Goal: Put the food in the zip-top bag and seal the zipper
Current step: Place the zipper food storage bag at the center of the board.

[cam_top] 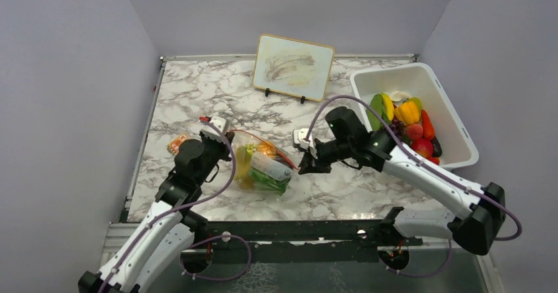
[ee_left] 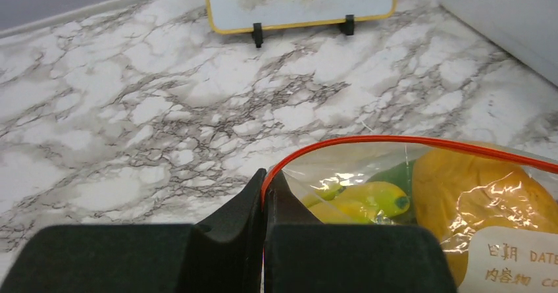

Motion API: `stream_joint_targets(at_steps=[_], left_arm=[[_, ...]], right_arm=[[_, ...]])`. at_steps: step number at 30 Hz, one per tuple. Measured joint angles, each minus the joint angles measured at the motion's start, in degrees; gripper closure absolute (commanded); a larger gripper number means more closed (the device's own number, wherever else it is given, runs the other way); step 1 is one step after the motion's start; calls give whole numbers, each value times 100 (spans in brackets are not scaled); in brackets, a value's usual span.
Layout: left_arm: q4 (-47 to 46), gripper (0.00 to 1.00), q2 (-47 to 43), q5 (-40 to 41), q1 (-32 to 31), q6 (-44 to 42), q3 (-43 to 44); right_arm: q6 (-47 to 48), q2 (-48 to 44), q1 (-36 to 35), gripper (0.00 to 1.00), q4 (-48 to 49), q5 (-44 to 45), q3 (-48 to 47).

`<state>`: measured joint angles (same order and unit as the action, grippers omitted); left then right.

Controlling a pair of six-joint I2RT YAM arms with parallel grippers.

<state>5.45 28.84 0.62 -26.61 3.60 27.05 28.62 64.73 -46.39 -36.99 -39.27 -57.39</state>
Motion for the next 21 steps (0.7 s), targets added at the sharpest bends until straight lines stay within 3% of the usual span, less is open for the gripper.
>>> stream_joint_targets(at_steps=[5,8,11,16,21], left_arm=[[-520,63,1657,645,37,7,417],[-577,51,2345,852,52,-15,813],[-706,45,2559,1003,52,-52,1088],[-870,32,2588,1239,52,-72,1397],[-927,1,2564,1320,52,-20,1438]], right_arm=[[-243,1008,70,80,446,870,-291],[-398,1231,234,66,778,1521,-295],[-573,1266,485,54,1064,1987,-295],[-802,1250,688,44,1438,2664,-365],[-1084,1038,686,28,1637,2815,-328]])
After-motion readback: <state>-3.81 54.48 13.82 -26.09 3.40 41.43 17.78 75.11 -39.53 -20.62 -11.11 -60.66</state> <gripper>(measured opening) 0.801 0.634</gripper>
